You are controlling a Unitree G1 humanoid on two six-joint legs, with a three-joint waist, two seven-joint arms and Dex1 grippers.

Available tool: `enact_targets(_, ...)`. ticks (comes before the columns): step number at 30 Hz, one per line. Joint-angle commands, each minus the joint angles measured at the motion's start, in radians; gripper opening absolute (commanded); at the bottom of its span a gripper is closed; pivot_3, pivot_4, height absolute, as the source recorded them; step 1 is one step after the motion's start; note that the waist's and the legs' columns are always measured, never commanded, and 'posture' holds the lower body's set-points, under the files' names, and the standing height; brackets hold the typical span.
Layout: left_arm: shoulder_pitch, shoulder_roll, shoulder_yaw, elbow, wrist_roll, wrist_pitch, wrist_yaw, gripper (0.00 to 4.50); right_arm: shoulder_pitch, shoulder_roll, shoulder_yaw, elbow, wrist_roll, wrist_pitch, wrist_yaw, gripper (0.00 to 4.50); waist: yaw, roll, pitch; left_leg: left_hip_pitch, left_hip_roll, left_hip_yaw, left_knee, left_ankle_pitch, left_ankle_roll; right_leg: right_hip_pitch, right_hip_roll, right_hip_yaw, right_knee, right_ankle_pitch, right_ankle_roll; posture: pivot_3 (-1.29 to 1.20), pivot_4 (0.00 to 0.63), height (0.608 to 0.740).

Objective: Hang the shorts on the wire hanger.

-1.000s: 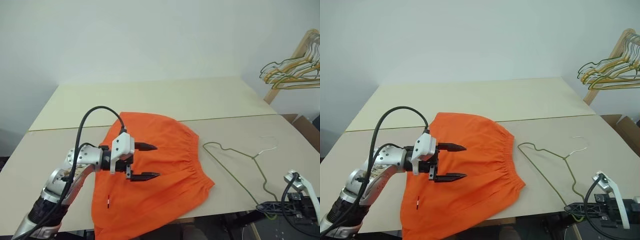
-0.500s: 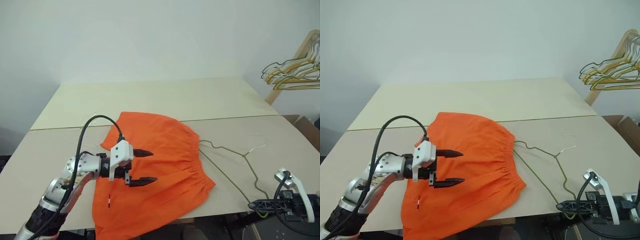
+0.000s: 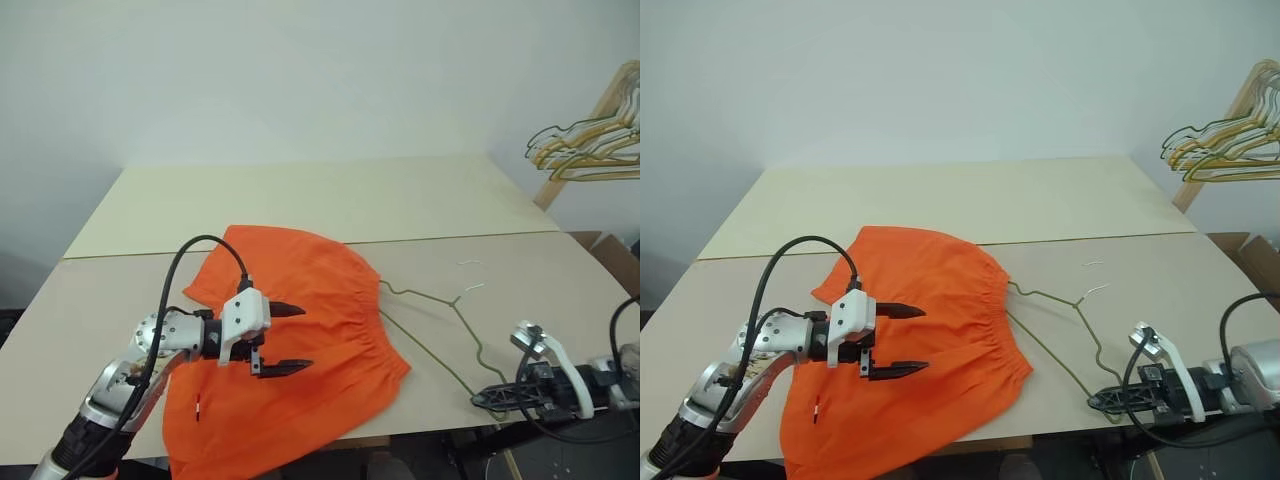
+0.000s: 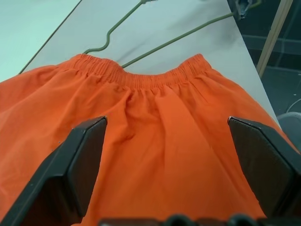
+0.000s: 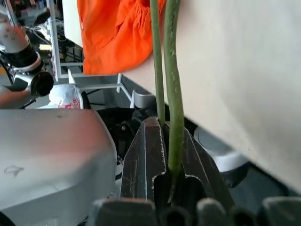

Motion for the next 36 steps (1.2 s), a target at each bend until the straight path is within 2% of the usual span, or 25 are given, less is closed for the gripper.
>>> enact_targets(1, 0.001, 0.005, 0.011, -0.037, 0.005, -0.014, 0.012, 4.47, -0.089, 0.032, 0.062, 0.084, -0.062, -0.027, 0.029, 0.00, 0.005, 0.000, 0.000, 0.000, 0.000, 0.000, 0.000, 0.000, 0.000, 0.000, 0.000, 0.000, 0.000, 0.000, 0.000, -0.01, 0.000, 0.740)
enact_targets(6, 0.024, 0.009, 0.015, -0.053, 0.012, -0.014, 0.030, 4.47, -0.147, 0.055, 0.146, 0.142, -0.133, -0.117, 0.121, 0.00, 0.022, 0.000, 0.000, -0.001, 0.000, 0.000, 0.001, 0.000, 0.000, -0.001, 0.000, -0.001, 0.000, 0.000, 0.000, 0.01, 0.000, 0.740)
enact_targets(13, 0.040, 0.010, 0.020, -0.064, 0.020, -0.012, 0.047, 4.47, -0.155, 0.000, 0.241, 0.094, -0.081, -0.213, 0.157, 0.00, 0.037, 0.001, -0.001, -0.001, 0.000, -0.001, 0.001, 0.000, 0.000, -0.001, 0.000, -0.002, 0.001, 0.000, 0.000, 0.02, 0.000, 0.740)
enact_targets(22, 0.026, 0.001, 0.004, -0.047, 0.037, -0.023, 0.052, 4.47, -0.336, 0.169, 0.234, 0.403, -0.176, -0.209, 0.157, 0.00, 0.032, 0.000, -0.001, 0.000, 0.000, 0.000, 0.001, 0.001, -0.001, 0.000, 0.000, -0.002, 0.001, 0.001, -0.001, 0.02, 0.000, 0.740)
enact_targets(30, 0.033, -0.003, 0.002, -0.045, 0.044, -0.028, 0.051, 4.47, -0.294, 0.150, 0.260, 0.280, -0.082, -0.250, 0.157, 0.00, 0.035, -0.002, -0.003, 0.000, 0.000, -0.001, 0.001, 0.001, -0.001, 0.000, 0.000, -0.003, 0.001, 0.001, -0.001, 0.02, 0.000, 0.740)
enact_targets(36, 0.033, -0.006, -0.001, -0.043, 0.049, -0.028, 0.054, 4.47, -0.316, 0.127, 0.248, 0.308, -0.032, -0.287, 0.157, 0.00, 0.034, -0.002, -0.003, 0.000, 0.000, -0.001, 0.001, 0.001, -0.001, 0.000, 0.000, -0.003, 0.001, 0.001, -0.001, 0.02, 0.000, 0.740)
